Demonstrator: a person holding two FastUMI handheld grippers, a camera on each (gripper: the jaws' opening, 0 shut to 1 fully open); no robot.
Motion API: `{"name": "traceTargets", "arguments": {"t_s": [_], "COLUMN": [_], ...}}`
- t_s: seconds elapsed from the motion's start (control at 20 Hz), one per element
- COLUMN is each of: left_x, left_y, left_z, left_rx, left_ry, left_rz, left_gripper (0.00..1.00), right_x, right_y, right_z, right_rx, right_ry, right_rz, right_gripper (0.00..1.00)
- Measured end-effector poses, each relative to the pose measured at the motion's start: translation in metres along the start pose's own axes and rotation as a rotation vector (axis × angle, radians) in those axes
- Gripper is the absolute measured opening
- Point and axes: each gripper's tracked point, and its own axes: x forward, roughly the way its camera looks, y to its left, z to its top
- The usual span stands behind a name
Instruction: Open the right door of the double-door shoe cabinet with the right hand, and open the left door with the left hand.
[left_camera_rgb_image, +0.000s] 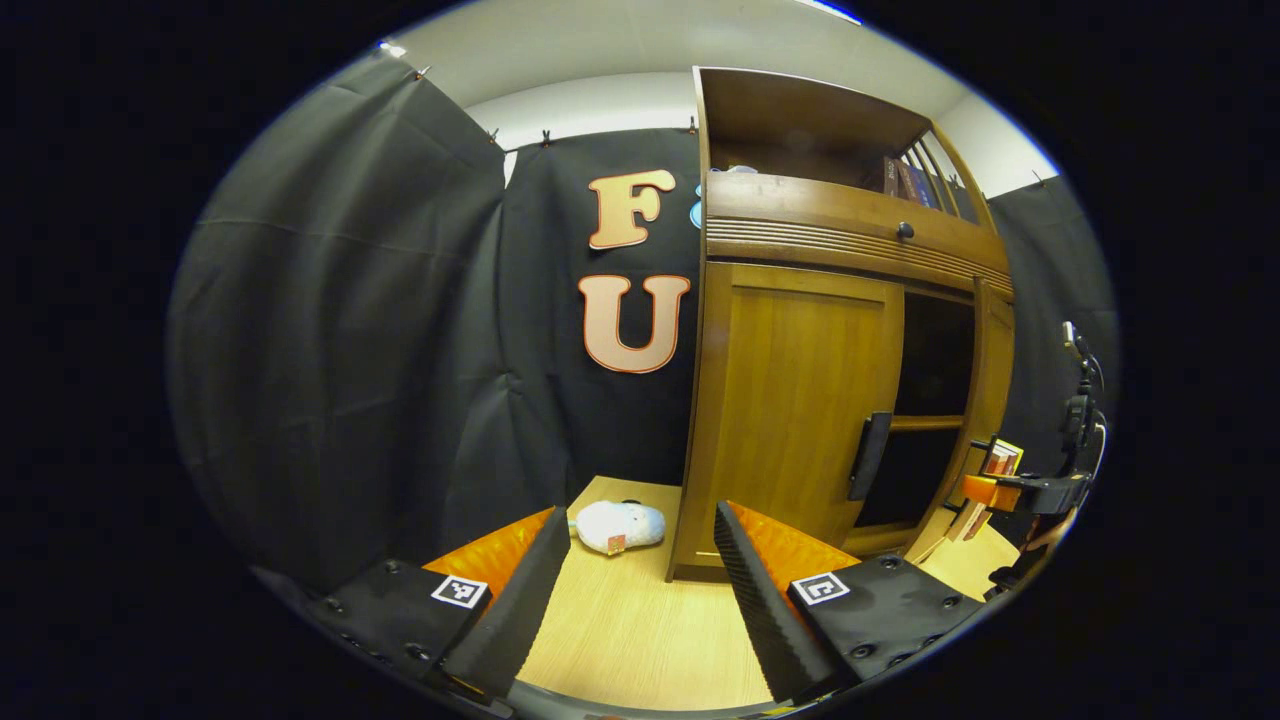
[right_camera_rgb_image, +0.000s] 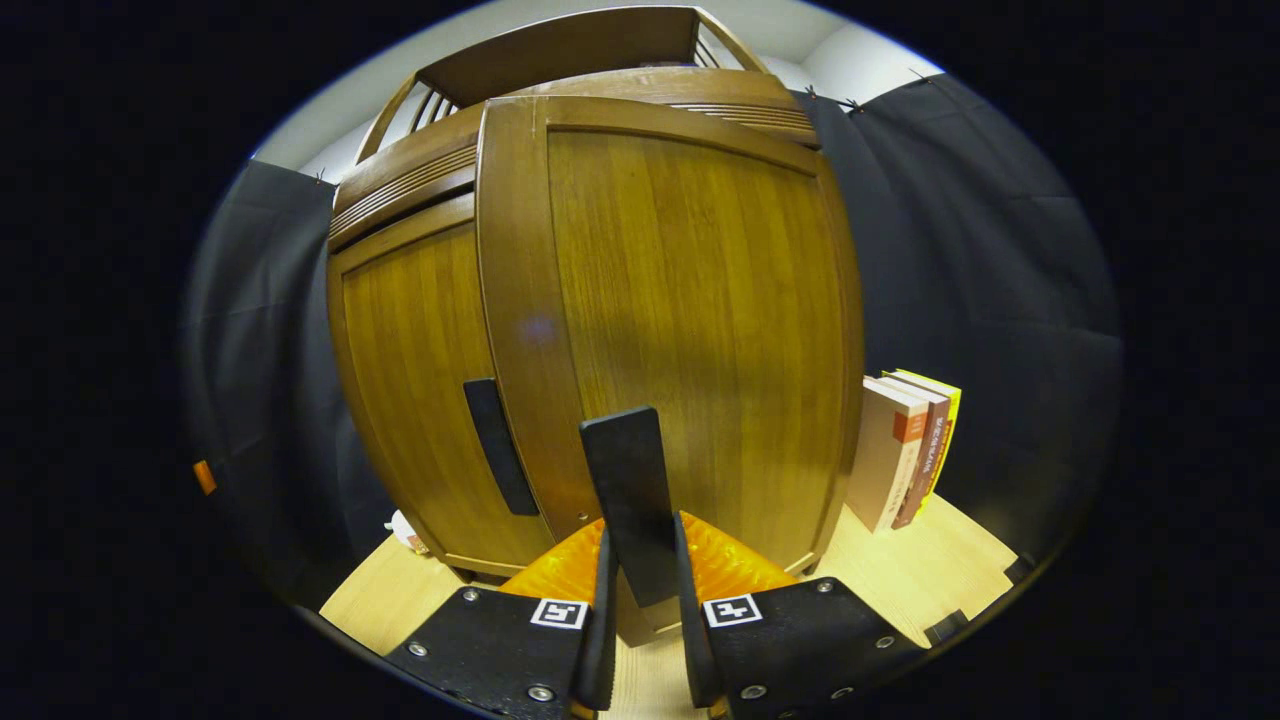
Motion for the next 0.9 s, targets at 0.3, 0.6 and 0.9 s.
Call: {"name": "traceTargets", "arguments": {"t_s": [0.3,0.6,0.9], "left_x": [0.002,0.005,0.008], "left_y": [-0.016,-0.034,-0.061], "left_z": [-0.003,-0.002,-0.004], "left_rx": [0.004,0.023,0.026], "left_ry": [0.015,0.018,0.024], "left_rz": [-0.062,-0.137,-0.204], "left_gripper": [0.94,0.94,0.95], "right_x": [-0.037,-0.062,-0.083], "right_y": [-0.027,-0.052,-0.090], "right_z": [-0.006,-0.003,-0.001], "right_rx": [-0.005,-0.005,-0.012], "right_ry": [0.014,0.008,0.010], "right_rz": [-0.038,-0.087,-0.142], "right_gripper": [0.23,0.13,0.05]}}
